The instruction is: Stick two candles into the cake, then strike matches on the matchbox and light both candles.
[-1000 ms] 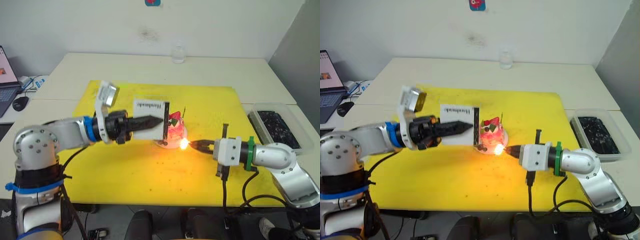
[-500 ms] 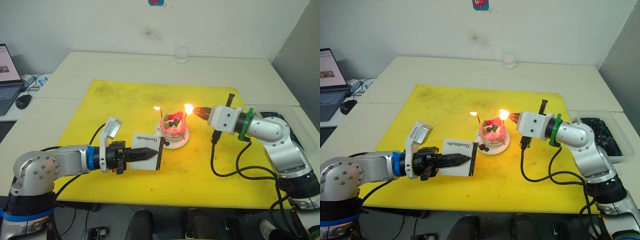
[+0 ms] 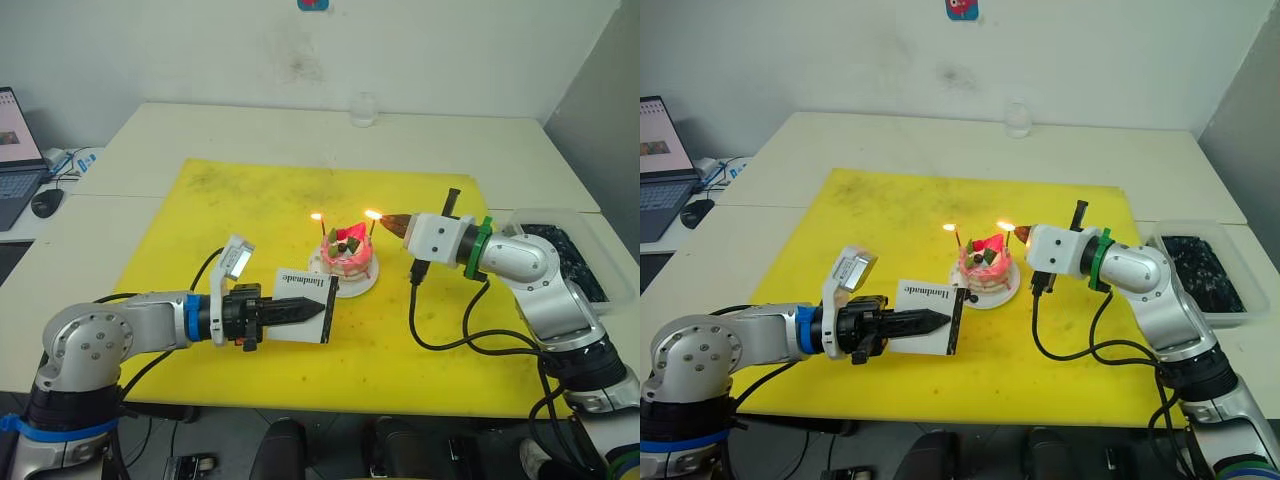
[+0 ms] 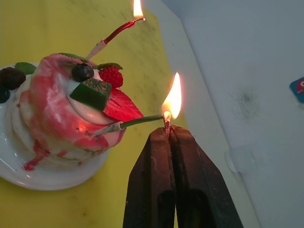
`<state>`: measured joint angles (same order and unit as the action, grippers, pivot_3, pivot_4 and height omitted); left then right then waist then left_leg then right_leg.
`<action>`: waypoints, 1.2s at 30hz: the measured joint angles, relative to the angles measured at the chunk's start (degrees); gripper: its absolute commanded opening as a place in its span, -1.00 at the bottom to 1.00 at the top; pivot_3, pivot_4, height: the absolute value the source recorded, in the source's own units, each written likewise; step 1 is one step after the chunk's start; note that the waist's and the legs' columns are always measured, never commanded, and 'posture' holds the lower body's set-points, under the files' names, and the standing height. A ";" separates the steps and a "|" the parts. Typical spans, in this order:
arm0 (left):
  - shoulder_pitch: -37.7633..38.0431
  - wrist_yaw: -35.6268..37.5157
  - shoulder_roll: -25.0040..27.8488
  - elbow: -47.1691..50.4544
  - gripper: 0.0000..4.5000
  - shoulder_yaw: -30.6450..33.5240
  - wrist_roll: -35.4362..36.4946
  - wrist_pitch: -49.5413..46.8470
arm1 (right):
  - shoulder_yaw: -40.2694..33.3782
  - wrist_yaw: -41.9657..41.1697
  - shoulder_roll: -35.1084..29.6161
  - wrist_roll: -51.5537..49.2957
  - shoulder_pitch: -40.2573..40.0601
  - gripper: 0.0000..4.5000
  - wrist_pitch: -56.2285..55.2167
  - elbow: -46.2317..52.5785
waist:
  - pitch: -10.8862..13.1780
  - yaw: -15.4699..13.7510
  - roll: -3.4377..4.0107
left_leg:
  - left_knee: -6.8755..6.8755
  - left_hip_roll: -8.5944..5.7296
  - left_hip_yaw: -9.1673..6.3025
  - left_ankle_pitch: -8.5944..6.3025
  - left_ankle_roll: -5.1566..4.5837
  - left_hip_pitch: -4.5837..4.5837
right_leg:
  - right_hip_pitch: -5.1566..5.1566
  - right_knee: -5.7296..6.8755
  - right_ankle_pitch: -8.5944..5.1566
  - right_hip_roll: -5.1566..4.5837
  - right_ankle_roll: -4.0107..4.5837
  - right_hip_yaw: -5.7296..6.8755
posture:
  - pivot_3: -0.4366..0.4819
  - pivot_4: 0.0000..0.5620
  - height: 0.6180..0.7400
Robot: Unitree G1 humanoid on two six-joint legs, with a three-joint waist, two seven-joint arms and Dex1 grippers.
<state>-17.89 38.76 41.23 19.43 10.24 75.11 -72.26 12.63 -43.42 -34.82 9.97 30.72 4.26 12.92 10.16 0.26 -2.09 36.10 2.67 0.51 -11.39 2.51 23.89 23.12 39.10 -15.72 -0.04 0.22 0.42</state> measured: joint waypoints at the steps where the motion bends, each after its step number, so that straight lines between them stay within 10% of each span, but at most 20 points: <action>1: -0.03 0.00 0.00 0.00 -1.00 -0.07 -0.02 0.08 | 0.00 0.04 0.10 0.08 0.00 -0.99 -0.04 -0.13 | 0.00 0.00 0.00 | 0.00 0.00 0.00 0.00 0.00 0.00 | 0.00 0.00 0.00 0.00 0.00 0.00 | -0.05 -0.47 1.00; 36: -0.52 0.00 -0.67 -0.87 -1.00 -1.60 -0.20 0.51 | -0.09 1.41 -0.01 2.29 0.05 -0.99 -1.83 -1.88 | 0.00 0.01 0.00 | 0.00 0.00 0.00 0.00 0.00 0.00 | 0.00 -0.01 0.00 0.00 0.00 0.00 | -0.05 -0.47 1.00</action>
<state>-18.41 38.76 40.56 18.56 8.65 74.91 -71.76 12.54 -42.02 -34.83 12.26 30.77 2.43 11.05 10.16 0.27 -2.09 36.09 2.67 0.51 -11.39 2.51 23.89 23.12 39.09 -15.72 -0.04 0.22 0.42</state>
